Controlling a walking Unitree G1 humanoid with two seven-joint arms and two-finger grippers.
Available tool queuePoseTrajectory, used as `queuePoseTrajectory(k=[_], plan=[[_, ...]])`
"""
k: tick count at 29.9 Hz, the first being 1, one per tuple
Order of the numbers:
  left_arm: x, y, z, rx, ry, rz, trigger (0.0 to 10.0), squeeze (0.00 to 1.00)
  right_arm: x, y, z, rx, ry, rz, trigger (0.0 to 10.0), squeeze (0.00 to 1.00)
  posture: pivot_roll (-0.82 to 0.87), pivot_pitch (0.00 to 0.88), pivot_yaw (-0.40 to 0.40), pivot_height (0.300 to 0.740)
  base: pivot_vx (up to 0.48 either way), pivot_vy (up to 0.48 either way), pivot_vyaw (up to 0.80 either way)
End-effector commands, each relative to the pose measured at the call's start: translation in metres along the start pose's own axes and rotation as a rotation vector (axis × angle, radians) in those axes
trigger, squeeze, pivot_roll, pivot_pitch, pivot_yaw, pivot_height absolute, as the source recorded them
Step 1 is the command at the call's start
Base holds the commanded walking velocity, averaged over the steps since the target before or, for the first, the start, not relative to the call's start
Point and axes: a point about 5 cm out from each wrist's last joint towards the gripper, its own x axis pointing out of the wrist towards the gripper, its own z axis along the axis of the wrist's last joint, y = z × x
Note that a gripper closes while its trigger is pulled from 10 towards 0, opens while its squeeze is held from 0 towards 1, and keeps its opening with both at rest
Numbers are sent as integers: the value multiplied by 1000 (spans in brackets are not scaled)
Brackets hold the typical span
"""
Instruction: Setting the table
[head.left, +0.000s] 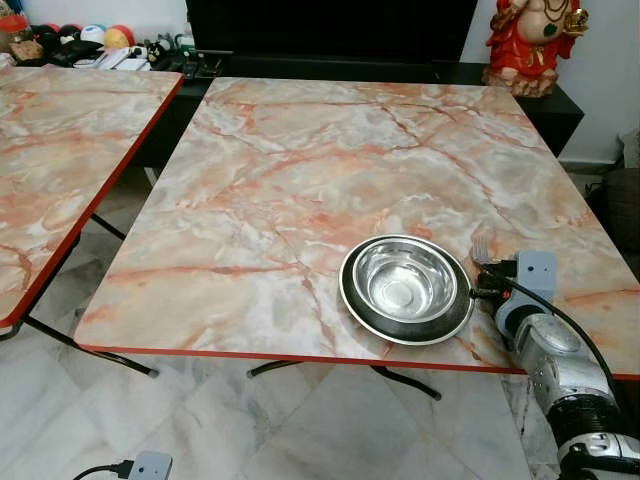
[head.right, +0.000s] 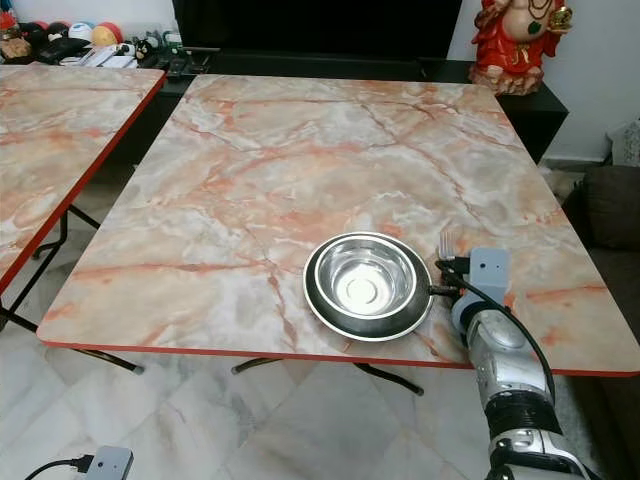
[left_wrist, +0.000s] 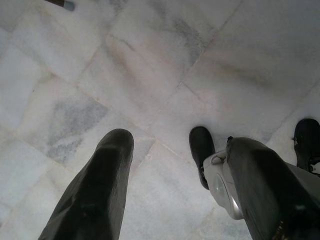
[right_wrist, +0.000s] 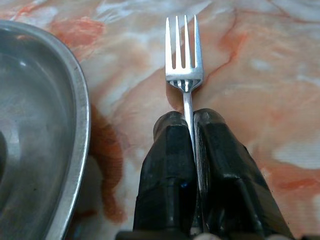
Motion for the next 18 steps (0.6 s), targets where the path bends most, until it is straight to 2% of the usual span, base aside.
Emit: queuePoseTrajectory(k=[1, 18], plan=[[-4, 3, -13, -11, 50, 9, 10000, 0, 1, 2, 0, -1, -1, 6, 10000, 0, -30, 170, 3, 740, 0, 0, 0], [-4, 3, -14, -1, 54, 9, 10000, 0, 3, 3, -3, 13, -9, 5, 10000, 4, -24, 172, 4, 740, 0, 0, 0]])
